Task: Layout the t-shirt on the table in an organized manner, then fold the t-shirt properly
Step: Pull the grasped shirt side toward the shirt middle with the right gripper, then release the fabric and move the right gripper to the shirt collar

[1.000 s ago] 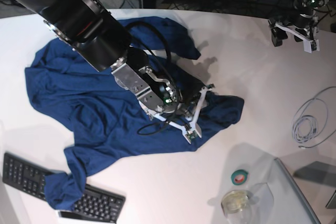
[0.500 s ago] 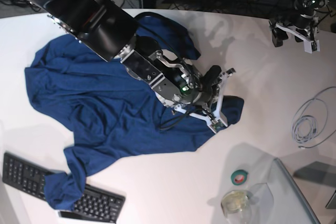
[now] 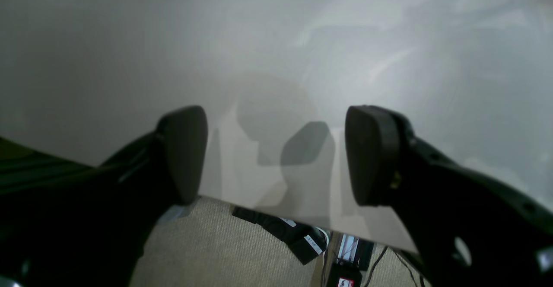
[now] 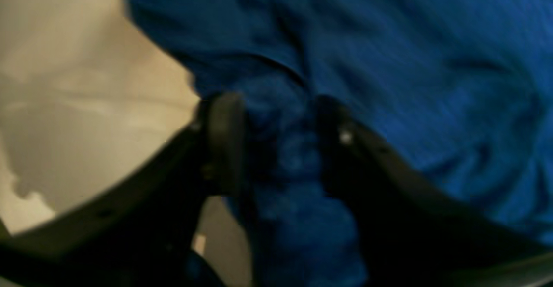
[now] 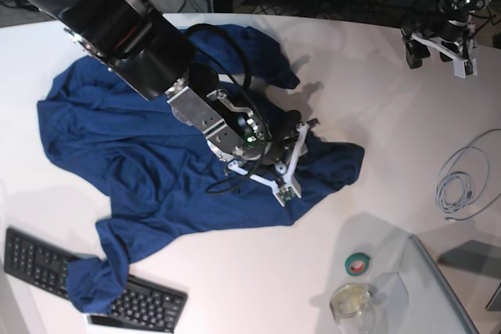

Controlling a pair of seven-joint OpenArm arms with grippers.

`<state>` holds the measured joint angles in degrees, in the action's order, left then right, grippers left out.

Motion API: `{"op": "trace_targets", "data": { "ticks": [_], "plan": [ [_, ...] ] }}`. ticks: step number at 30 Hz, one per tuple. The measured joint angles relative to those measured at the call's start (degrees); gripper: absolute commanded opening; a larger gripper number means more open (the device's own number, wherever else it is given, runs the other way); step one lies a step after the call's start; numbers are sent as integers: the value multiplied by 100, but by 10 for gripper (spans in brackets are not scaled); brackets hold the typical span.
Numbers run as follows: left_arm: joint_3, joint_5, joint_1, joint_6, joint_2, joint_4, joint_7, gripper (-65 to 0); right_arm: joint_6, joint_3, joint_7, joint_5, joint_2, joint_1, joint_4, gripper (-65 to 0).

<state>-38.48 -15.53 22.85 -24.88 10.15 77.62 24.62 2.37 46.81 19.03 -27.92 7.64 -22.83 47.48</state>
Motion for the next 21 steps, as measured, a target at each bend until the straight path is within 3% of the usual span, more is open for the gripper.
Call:
{"op": "trace_targets", "data": {
  "ticks": [6, 10, 14, 16, 21],
  "plan": [
    [0, 2, -33, 0, 2, 0, 0, -173, -2, 4, -33, -13, 81, -13, 20, -650],
    [0, 0, -31, 2, 0, 0, -2, -173, 2, 437, 308, 7, -2, 17, 323, -650],
    [0, 0, -31, 0, 2, -2, 0, -173, -24, 538, 299, -33, 116, 286, 909, -645],
    [0, 2, -31, 0, 2, -2, 0, -173, -24, 533, 264, -37, 118, 284, 907, -585],
    [-79, -2, -31, -48, -17, -13, 2, -173, 219, 271, 114, -17, 24, 269, 750, -237]
  ]
}}
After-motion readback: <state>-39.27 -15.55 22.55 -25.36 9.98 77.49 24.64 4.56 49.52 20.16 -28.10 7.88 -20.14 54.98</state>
